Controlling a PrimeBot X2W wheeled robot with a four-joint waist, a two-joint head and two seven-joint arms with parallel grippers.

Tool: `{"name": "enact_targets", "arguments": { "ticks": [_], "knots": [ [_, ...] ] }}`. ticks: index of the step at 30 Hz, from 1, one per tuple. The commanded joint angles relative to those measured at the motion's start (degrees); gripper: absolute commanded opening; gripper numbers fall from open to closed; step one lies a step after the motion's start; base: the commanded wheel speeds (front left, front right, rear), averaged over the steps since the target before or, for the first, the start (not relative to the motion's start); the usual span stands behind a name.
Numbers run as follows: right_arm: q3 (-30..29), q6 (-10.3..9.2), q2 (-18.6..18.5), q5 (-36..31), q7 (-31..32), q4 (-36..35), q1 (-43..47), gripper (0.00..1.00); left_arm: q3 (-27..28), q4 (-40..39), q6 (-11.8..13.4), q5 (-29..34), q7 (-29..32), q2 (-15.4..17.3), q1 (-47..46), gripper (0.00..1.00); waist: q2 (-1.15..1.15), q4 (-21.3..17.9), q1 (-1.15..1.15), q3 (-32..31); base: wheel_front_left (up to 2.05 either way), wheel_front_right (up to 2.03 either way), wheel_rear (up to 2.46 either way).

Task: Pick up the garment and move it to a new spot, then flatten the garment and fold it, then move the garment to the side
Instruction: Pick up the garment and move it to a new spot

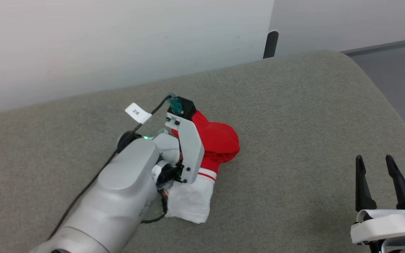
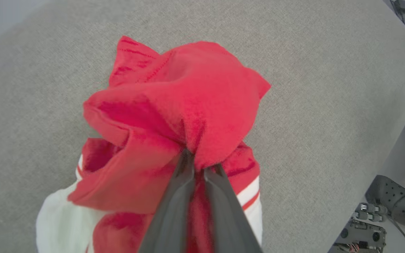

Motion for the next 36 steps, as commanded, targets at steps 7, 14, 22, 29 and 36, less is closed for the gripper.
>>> {"name": "enact_targets", "arguments": {
  "ticks": [7, 14, 22, 29, 36],
  "knots": [
    [1.2, 0.03, 0.1, -0.6, -0.4, 1.7, -1.0, 1.00, 0.7, 3.1, -0.8, -4.7, 1.1, -2.5, -1.1, 1.00, 0.00, 2.5, 0.00, -2.2, 0.00, 0.00, 0.00],
    [1.3, 0.03, 0.1, -1.4, 0.1, 1.7, 0.2, 1.00, -1.1, -0.2, -0.9, -7.2, -0.4, -1.2, -1.3, 1.00, 0.00, 6.2, 0.00, -5.6, 0.00, 0.00, 0.00],
    [2.6, 0.03, 0.1, -1.8, 0.1, 1.1, 2.0, 1.00, -1.9, -7.0, -0.9, -6.9, -10.5, 4.4, 1.0, 1.00, 0.00, 10.6, 0.00, -9.0, 0.00, 0.00, 0.00],
    [3.6, 0.03, -0.9, -2.6, -0.2, 1.5, 3.4, 1.00, 0.3, -11.4, -0.6, -5.9, -24.4, 9.8, 6.5, 1.00, 0.00, 13.9, 0.00, -11.0, 0.00, 0.00, 0.00],
    [4.2, 0.03, -2.2, -3.5, -0.8, 1.9, 5.1, 1.00, 3.3, -15.2, 2.5, -4.1, -36.9, 15.0, 14.2, 1.00, 0.00, 16.7, 0.00, -12.1, 0.00, 0.00, 0.00]
  ]
}}
